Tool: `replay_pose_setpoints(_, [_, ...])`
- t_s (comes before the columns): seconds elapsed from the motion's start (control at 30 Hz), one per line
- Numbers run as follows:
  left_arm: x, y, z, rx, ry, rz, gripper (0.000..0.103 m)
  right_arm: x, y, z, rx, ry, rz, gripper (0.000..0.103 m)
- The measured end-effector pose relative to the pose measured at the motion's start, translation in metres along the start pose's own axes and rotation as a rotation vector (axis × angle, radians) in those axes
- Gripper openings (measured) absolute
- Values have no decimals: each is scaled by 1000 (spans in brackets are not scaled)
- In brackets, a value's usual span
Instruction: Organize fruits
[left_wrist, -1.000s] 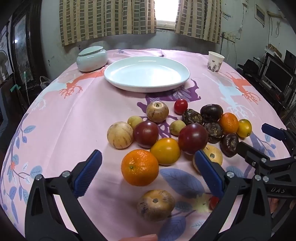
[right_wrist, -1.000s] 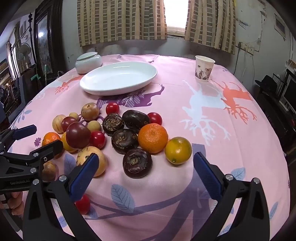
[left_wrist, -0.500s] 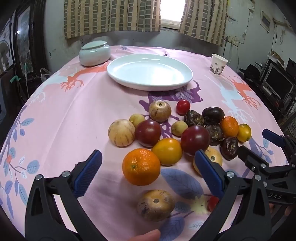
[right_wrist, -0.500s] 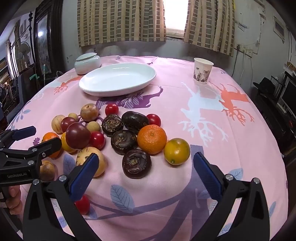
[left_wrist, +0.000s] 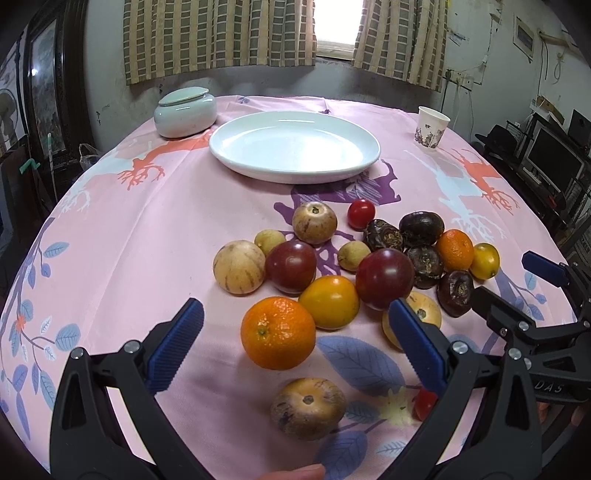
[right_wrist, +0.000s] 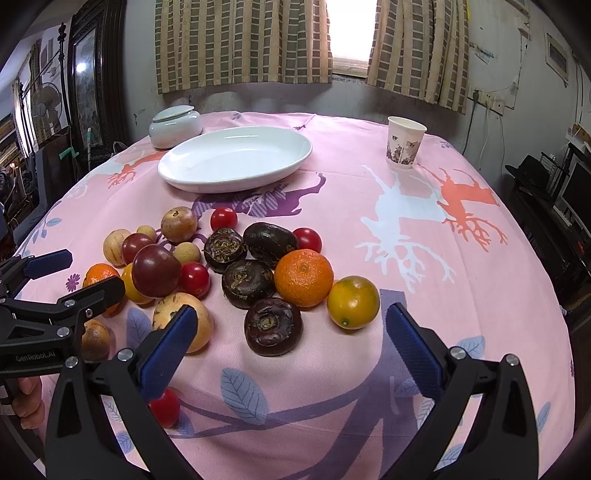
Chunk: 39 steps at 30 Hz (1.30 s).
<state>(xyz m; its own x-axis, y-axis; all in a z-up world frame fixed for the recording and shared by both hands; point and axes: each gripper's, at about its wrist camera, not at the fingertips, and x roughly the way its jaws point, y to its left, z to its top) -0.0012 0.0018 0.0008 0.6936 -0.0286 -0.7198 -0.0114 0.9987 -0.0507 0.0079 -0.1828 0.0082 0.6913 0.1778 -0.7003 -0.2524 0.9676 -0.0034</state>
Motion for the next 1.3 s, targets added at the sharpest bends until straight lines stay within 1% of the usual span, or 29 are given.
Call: replay_pose_setpoints(1.3, [2,1,1,-8,18,-9,101,1,1,0,-4,1,-2,102])
